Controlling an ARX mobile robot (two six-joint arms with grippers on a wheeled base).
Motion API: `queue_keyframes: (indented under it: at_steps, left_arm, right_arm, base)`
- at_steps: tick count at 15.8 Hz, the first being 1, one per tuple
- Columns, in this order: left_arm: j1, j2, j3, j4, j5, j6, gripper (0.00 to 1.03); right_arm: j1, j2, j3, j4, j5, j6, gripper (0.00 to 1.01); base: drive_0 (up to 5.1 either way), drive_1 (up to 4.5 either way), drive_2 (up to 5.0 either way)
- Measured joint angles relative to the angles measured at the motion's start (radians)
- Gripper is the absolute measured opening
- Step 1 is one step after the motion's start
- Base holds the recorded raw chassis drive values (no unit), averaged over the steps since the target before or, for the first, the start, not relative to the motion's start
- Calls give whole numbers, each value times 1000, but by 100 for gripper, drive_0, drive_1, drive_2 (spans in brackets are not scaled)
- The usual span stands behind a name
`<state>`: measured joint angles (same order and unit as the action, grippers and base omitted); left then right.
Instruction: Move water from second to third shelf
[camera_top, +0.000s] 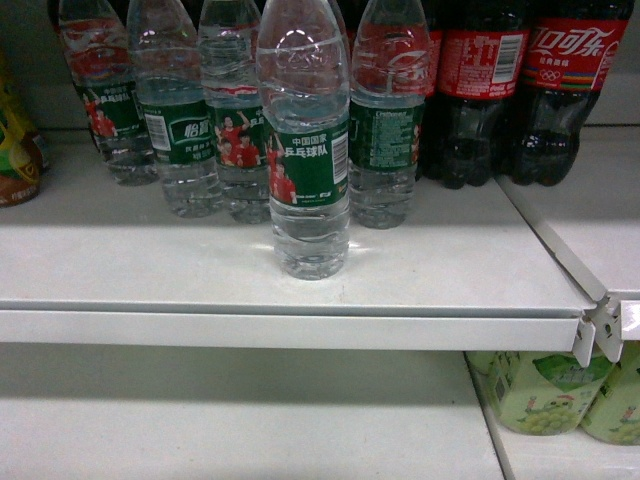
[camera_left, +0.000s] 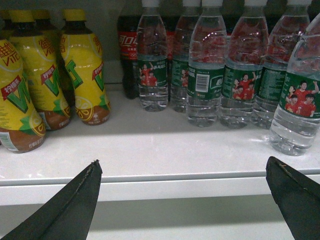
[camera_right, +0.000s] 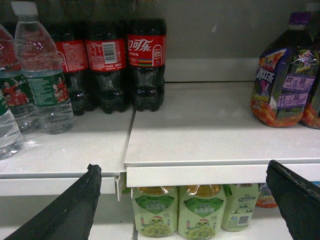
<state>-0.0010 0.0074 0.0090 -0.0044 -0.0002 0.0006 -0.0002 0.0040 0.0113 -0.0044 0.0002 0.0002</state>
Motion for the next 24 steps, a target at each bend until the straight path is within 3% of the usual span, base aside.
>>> queue_keyframes:
  at_steps: [24]
  left_arm:
    - [0,0,0,0,0,0,98]
  right_arm:
    - [0,0,0,0,0,0,98]
  base:
    - [0,0,0]
